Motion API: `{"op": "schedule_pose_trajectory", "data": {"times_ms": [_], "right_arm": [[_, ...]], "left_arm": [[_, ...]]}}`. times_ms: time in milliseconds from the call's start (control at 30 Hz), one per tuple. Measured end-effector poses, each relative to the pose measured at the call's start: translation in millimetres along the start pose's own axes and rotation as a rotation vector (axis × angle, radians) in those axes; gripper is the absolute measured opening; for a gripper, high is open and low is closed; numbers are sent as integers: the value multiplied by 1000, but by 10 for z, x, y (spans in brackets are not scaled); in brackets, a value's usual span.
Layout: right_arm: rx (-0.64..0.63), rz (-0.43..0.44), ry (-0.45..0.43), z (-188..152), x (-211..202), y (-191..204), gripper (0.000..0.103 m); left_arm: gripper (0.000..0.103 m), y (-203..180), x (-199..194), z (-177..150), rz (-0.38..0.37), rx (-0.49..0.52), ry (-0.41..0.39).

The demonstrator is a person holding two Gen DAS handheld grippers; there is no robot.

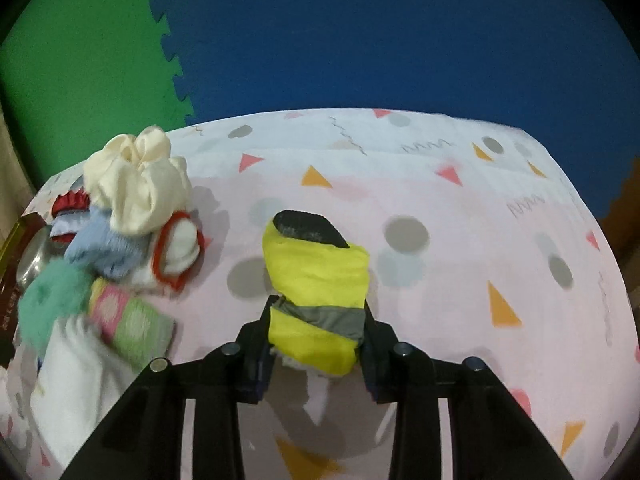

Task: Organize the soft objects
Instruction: 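Grasp the teal fluffy scrunchie with the left gripper while the right holds the sock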

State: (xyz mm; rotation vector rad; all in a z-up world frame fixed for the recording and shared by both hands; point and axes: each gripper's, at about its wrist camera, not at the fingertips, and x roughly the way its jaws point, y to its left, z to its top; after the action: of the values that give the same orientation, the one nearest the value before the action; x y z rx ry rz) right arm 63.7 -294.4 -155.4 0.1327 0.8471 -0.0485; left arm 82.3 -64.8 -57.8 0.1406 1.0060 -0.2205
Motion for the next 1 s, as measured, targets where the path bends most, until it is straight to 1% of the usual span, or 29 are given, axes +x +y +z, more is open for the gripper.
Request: {"op": "schedule_pose_trajectory", "data": {"times_ms": [133, 167, 300, 433, 500, 567, 600, 667, 700, 767, 867, 900, 933, 1000], "right_arm": [[32, -17, -3, -205, -161, -50, 35], [56, -14, -7, -305, -240, -72, 35], [73, -19, -16, -408, -310, -84, 35], [45, -47, -9, -412, -287, -30, 37], [32, -61, -8, -420, -298, -21, 37], [37, -55, -7, -411, -302, -27, 37], [42, -49, -8, -413, -305, -37, 37], [48, -42, -8, -403, -301, -53, 37], [48, -43, -8, -400, -300, -52, 37], [45, -46, -8, -401, -299, -54, 37], [47, -44, -8, -405, -299, -50, 38], [48, -44, -8, -406, -299, -49, 37], [48, -44, -8, -405, -298, -51, 37], [47, -44, -8, -404, -298, -55, 38]], "left_arm": [[101, -22, 63, 69, -23, -7, 12], [101, -22, 74, 84, -29, -12, 15], [101, -23, 143, 185, -51, -32, 22], [99, -17, 211, 251, -72, -53, 19], [92, -21, 264, 276, -97, -59, 33], [77, -43, 288, 277, -129, -57, 46], [73, -57, 301, 275, -145, -51, 51], [54, -89, 305, 255, -172, -40, 59], [50, -99, 301, 252, -187, -39, 60], [33, -105, 293, 238, -223, -41, 66], [25, -102, 241, 222, -240, -39, 65], [24, -96, 221, 219, -244, -37, 63], [21, -93, 204, 216, -247, -35, 61], [20, -77, 153, 211, -246, -31, 58]]}}
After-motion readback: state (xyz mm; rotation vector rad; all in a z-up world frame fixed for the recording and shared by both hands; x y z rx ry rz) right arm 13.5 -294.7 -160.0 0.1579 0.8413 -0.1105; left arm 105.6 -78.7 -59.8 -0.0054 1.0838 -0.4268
